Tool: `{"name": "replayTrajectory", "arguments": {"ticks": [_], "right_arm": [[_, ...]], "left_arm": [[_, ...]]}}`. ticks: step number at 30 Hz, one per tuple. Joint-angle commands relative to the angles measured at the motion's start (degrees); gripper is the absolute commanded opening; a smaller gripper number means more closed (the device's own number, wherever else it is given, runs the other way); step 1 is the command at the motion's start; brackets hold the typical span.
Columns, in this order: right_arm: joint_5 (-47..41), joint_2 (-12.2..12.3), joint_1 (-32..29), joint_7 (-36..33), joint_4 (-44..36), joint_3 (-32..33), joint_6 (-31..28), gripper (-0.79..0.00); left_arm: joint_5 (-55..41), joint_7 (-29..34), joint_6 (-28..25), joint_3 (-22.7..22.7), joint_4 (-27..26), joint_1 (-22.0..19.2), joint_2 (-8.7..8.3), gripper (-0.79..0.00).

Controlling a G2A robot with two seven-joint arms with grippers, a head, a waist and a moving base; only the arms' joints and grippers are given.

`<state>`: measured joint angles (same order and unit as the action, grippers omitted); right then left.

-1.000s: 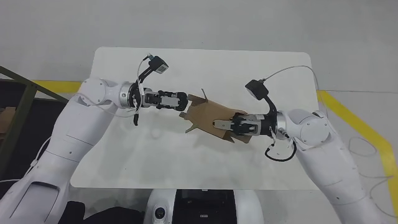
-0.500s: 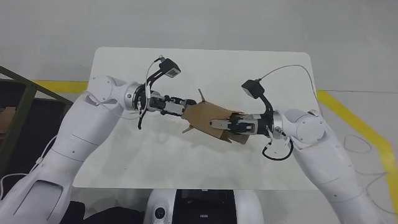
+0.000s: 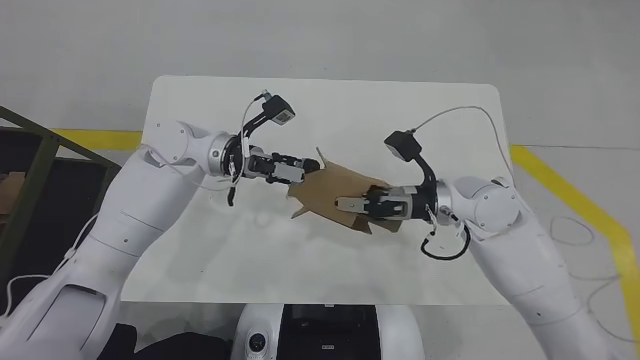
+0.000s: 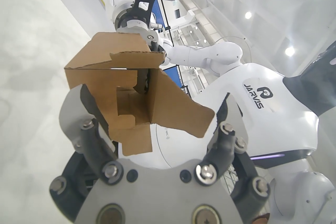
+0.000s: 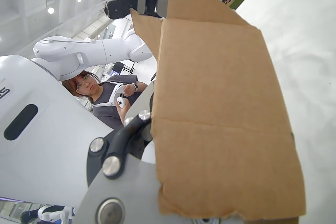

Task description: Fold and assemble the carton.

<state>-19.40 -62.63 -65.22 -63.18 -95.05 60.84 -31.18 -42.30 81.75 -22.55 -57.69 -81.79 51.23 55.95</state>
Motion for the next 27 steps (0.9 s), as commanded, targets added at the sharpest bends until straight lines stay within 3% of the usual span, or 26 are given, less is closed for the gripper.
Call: {"name": "replayTrajectory", "arguments": {"ticks": [1,15,27], "right_arm": [[-0.1,0.0,0.1,-0.1,0.0,-0.2,0.0,-0.785],[-0.4,-0.2,0.9,-0.3,0.6,-2.0,0.2,-0.785],[-2.6,0.3,0.7,0.5,1.8,0.6,-0.3,-0.785]], "left_arm": [[-0.1,-0.2,-0.2,0.0,0.2,-0.2,0.09,0.000],[0.0,0.0,0.1,-0.2,-0.6,-0.5,0.37,0.000],[0.8,-0.4,-0.4,-1.7,0.1,0.4,0.15,0.000]]}}
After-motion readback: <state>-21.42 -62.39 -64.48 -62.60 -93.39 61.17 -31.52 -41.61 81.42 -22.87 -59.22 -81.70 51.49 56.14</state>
